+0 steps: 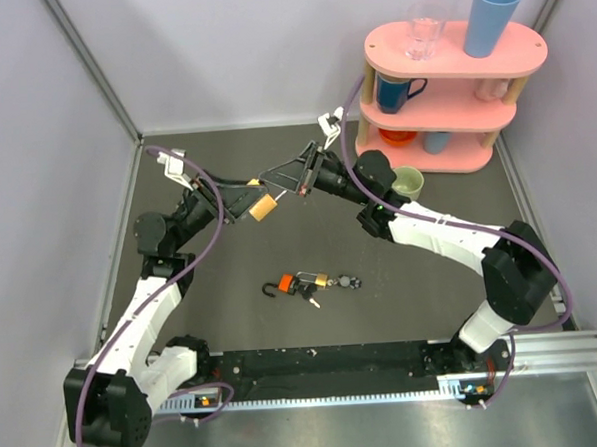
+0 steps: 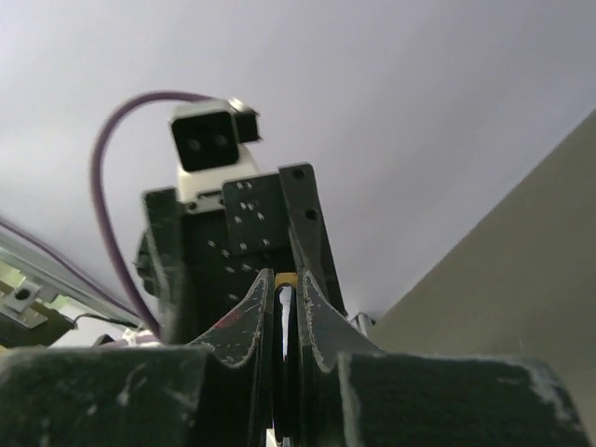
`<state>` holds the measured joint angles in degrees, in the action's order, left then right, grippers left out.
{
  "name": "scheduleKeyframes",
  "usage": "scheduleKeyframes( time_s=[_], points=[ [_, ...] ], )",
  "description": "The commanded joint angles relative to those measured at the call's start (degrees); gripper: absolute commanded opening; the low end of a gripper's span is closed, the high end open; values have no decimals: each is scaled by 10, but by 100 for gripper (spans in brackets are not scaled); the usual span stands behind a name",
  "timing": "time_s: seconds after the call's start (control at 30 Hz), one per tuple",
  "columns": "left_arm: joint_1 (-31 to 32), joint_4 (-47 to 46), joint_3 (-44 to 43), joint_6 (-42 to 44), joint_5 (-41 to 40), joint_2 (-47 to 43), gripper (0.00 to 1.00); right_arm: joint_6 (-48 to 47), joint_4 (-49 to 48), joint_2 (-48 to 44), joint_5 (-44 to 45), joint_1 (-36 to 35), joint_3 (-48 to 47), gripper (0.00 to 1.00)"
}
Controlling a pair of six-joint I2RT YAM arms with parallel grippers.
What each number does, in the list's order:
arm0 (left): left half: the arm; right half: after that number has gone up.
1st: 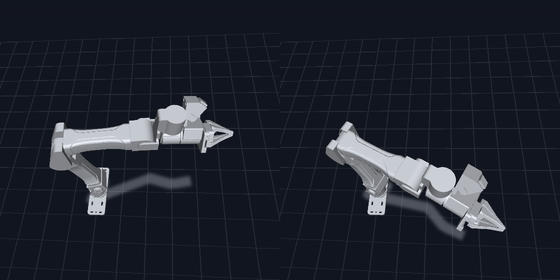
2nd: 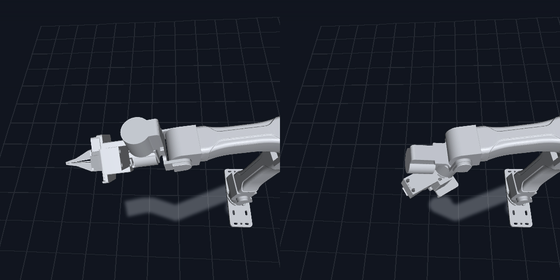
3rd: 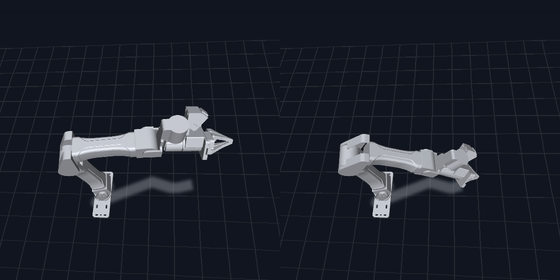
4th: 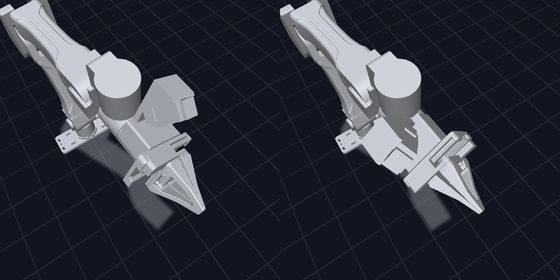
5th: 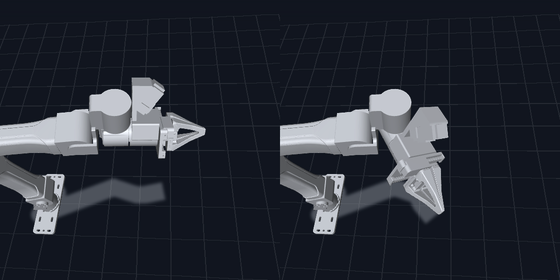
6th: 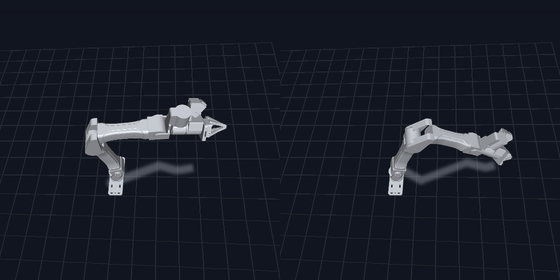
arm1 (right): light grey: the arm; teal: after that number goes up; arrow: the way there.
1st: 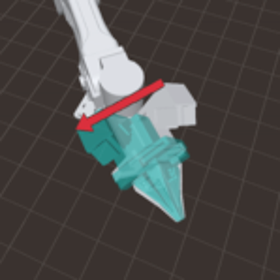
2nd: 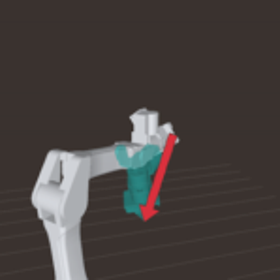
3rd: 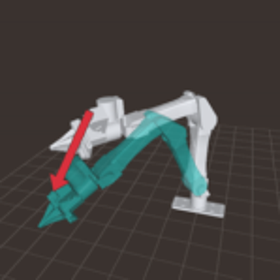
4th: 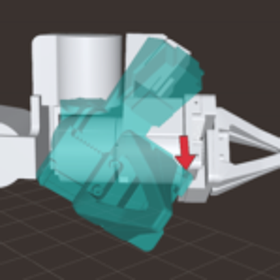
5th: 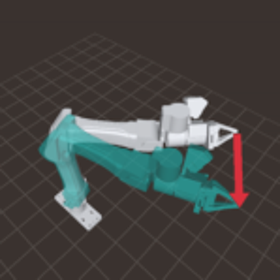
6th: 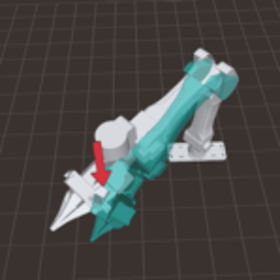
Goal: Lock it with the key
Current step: Lock the lock.
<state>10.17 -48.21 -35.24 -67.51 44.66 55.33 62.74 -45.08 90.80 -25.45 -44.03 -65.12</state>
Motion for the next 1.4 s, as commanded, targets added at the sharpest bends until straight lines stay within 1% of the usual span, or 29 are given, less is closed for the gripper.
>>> scheduleKeyframes(
  time_s=[0.0,0.03,0.07,0.17,0.2,0.23,0.33,0.43,0.53,0.57,0.63,0.67,0.8,0.87,0.93,0.97,1.0,1.07,1.17,1.3,1.37],
  points=[
    [-2,51,-64,80,0,-13,73,-24,7,-44,19,-8,-9,0],
    [-3,64,-84,99,1,-9,76,-29,14,-47,21,-7,-9,0],
    [-3,100,-97,109,1,-7,82,-31,24,-50,22,-6,-8,0],
    [-7,163,-155,156,6,8,86,-45,42,-63,26,-2,-7,0],
    [-9,206,-169,167,5,12,88,-47,52,-71,27,0,-6,0],
    [-12,224,-197,188,5,21,89,-53,56,-76,26,3,-6,0],
    [-21,280,-240,217,10,34,90,-66,82,-95,27,15,-3,0],
    [-29,321,-260,231,18,40,91,-81,106,-116,26,32,2,0],
    [-35,346,-260,233,31,42,91,-98,143,-130,7,54,-8,0],
    [-35,348,-258,233,35,42,91,-103,154,-134,0,70,-13,0],
    [-36,355,-251,234,53,42,91,-118,173,-136,-28,86,-32,0],
    [-36,362,-248,236,60,40,90,-125,201,-136,-39,101,-41,0],
    [-37,363,-225,237,89,33,89,-165,275,-129,-100,121,-104,0],
    [-36,348,-215,234,115,31,87,-184,302,-125,-121,126,-123,0],
    [-36,324,-192,215,132,29,86,-193,307,-116,-157,129,-144,0],
    [-36,292,-183,204,147,28,85,-194,308,-114,-167,130,-155,0],
    [-36,278,-165,187,154,24,84,-195,310,-107,-183,130,-160,0],
    [-35,255,-151,170,168,22,84,-195,316,-101,-201,131,-175,0],
    [-31,231,-135,158,181,20,80,-184,310,-88,-220,131,-186,0],
    [-10,187,-123,144,185,21,70,-168,298,-79,-224,130,-186,0],
    [-2,179,-122,141,185,22,67,-163,292,-79,-220,130,-179,0]
  ],
)
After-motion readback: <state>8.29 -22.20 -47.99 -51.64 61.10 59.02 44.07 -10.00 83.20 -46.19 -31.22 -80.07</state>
